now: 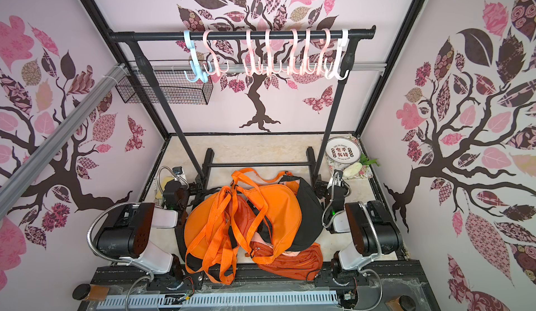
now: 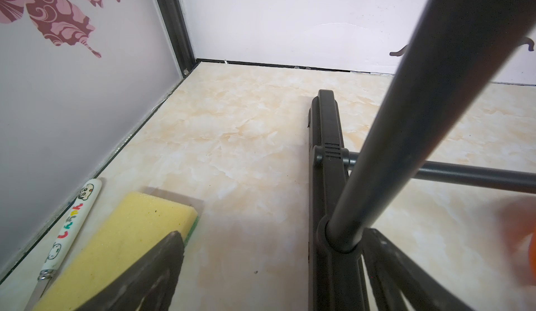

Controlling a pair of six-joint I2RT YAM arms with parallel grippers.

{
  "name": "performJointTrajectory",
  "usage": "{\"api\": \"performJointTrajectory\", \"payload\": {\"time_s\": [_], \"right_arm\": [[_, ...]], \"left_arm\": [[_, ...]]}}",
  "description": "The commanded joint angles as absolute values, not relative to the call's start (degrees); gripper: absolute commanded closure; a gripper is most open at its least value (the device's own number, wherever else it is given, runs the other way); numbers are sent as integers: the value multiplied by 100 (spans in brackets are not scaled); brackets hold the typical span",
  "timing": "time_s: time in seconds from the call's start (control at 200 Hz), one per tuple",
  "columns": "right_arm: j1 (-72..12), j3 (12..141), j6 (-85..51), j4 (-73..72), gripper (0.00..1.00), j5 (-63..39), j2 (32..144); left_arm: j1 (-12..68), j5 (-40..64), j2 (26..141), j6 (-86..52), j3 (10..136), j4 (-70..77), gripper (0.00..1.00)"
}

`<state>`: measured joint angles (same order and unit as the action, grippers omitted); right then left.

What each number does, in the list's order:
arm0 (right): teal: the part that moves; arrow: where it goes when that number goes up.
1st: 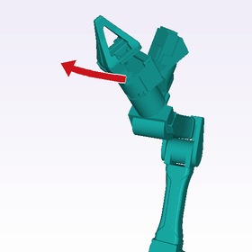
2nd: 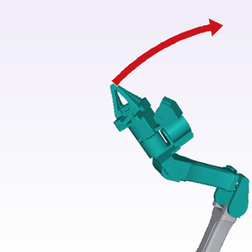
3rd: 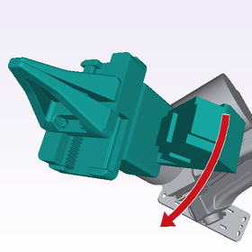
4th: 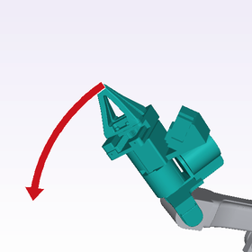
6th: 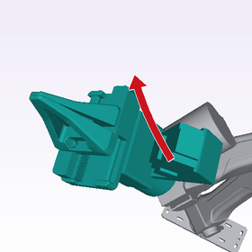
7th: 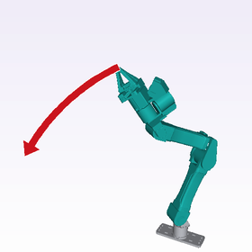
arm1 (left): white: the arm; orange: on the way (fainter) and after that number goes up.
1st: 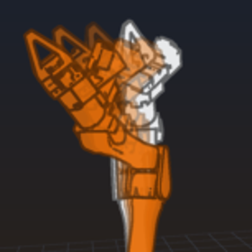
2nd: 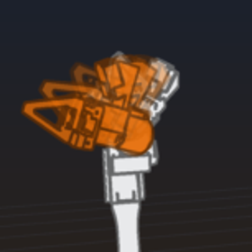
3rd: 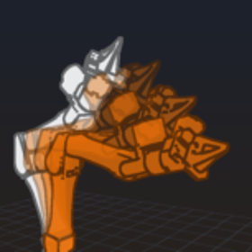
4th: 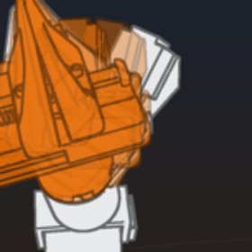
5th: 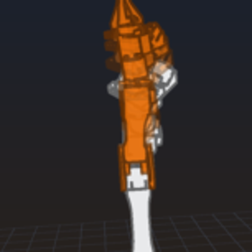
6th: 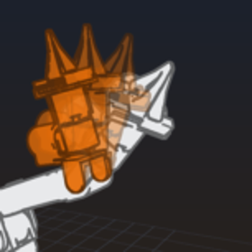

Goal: Hang the bag on a hook
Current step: Pick up the bag from the bag.

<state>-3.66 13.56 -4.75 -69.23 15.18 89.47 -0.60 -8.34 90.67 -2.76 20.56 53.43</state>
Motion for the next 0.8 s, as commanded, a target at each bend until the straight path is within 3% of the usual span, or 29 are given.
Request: {"api": "performJointTrajectory", "payload": {"time_s": [0.0,0.13,0.265,0.35,0.41,0.5,0.62,0.73,0.795], "right_arm": [[-348,1429,-428,-7165,0,1615,8917],[-352,1754,-1034,-5053,0,2808,7052],[-348,2691,-1746,-2689,0,2131,5653],[-346,3069,-3845,-1271,0,2367,4912],[-350,3041,-3717,-1488,0,1255,4438],[-363,3527,-3964,-1027,0,-79,4539],[-788,4575,-3923,262,0,-1555,5299],[-2175,5070,-3375,1239,1,-1000,5643],[-2966,5112,-3206,1534,4,-780,5727]], "left_arm": [[-71,-874,9062,-222,2106,5470,2],[103,-1665,8125,-275,2270,4443,2],[228,-2152,7069,-752,2686,3240,2],[229,-2171,6292,-1206,3072,2255,2],[250,-2257,5718,-1634,3357,1488,2],[255,-2205,5098,-2967,3907,-185,2],[397,-951,4383,-2820,4045,-497,2],[491,-573,3932,-3376,4283,-1139,2],[678,-161,3683,-2757,4455,-1395,2]]}}
